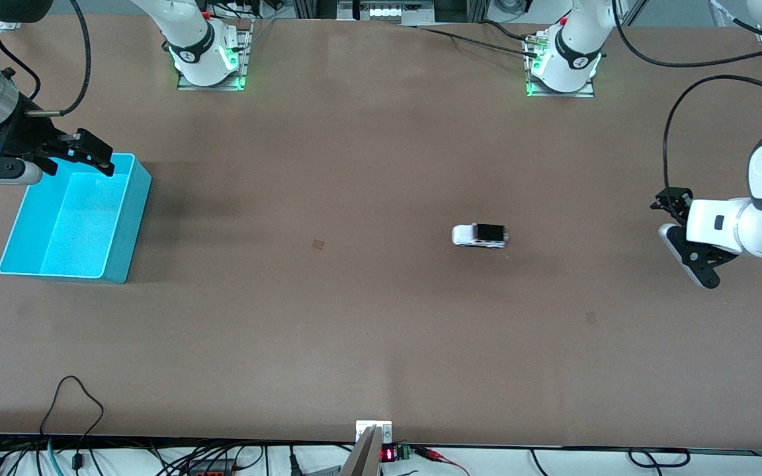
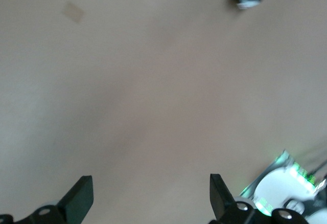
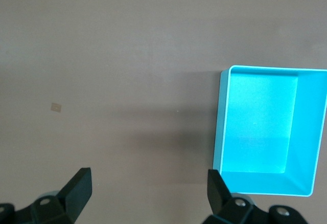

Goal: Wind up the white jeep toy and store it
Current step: 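Release the jeep and raise the left gripper away from it, then reach the right gripper to the jeep beside the cyan bin and grasp it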

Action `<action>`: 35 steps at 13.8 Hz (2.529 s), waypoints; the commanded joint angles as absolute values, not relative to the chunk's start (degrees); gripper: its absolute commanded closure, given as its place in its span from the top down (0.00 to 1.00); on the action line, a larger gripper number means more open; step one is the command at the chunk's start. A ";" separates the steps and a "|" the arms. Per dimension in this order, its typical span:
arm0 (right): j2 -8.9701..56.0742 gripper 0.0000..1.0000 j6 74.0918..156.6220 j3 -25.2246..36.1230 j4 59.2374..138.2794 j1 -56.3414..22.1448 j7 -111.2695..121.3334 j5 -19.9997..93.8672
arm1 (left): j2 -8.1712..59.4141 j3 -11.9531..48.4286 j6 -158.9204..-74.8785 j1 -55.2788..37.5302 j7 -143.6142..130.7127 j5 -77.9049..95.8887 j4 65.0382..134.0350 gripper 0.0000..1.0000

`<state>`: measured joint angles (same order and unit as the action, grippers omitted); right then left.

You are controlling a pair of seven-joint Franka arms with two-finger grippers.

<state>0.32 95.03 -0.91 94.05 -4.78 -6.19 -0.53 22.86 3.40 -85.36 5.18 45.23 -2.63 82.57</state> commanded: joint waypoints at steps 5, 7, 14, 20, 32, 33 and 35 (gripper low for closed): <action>-1.05 1.00 94.75 -0.97 95.19 -4.66 -5.71 -0.88 | 9.78 2.64 -90.59 0.88 8.83 -3.25 90.42 1.00; -1.05 1.00 94.75 -0.97 95.19 -4.66 -5.71 -0.88 | 5.64 2.64 -94.82 0.62 5.37 -3.25 94.38 1.00; -1.05 1.00 94.75 -0.97 95.19 -4.66 -5.71 -0.88 | -1.40 0.79 -96.86 0.88 1.24 -2.81 98.52 1.00; -0.79 1.00 94.75 -0.88 95.01 -4.40 -5.45 -0.88 | -0.97 1.41 -95.27 1.41 1.32 -1.50 97.03 1.00; 6.50 1.00 93.25 -0.53 95.88 -0.62 20.59 -1.05 | -1.23 2.46 -90.63 1.14 -0.70 -1.23 95.54 1.00; 6.42 1.00 94.30 -0.61 97.54 0.34 26.57 -1.05 | -1.14 2.46 -89.66 1.14 -0.79 -1.23 94.93 1.00; 5.28 1.00 98.94 -0.62 102.28 1.05 37.13 -0.97 | -1.05 2.46 -89.65 1.06 -0.97 -1.23 94.83 1.00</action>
